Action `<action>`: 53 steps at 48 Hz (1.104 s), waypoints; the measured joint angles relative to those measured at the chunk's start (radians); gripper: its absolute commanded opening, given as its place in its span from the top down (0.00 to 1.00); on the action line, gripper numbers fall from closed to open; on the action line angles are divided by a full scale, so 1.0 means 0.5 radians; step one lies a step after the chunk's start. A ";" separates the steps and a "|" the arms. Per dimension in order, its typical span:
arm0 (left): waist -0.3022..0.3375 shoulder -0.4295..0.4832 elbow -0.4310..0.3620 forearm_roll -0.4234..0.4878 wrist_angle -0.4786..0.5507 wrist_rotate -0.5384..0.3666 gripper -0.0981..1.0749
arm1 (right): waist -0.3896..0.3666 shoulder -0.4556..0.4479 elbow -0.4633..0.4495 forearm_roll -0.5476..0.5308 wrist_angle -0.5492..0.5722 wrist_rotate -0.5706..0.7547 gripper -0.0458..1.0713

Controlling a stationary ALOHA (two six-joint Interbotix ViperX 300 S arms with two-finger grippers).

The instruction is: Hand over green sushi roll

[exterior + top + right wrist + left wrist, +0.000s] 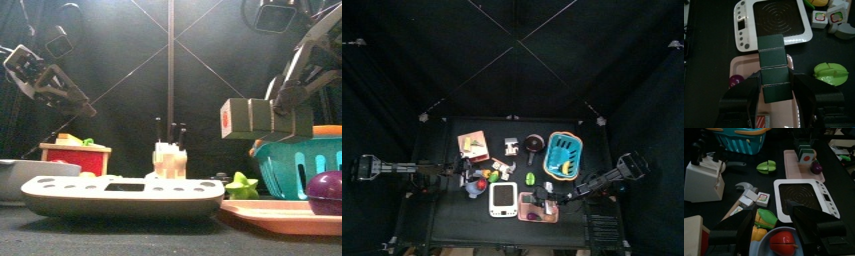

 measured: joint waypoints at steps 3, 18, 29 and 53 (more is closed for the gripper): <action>0.000 0.000 -0.009 0.003 -0.012 0.003 0.17 | -0.040 0.003 -0.018 0.012 0.000 0.000 0.37; -0.034 0.046 -0.089 0.003 -0.288 0.003 0.17 | -0.258 0.021 -0.153 0.043 0.028 -0.003 0.37; -0.077 0.209 -0.202 -0.003 -0.436 0.003 0.16 | -0.359 0.104 -0.233 -0.074 0.021 -0.003 0.37; -0.169 0.666 -0.503 -0.006 -0.442 0.163 0.04 | -0.417 0.264 -0.485 -0.353 0.021 -0.003 0.38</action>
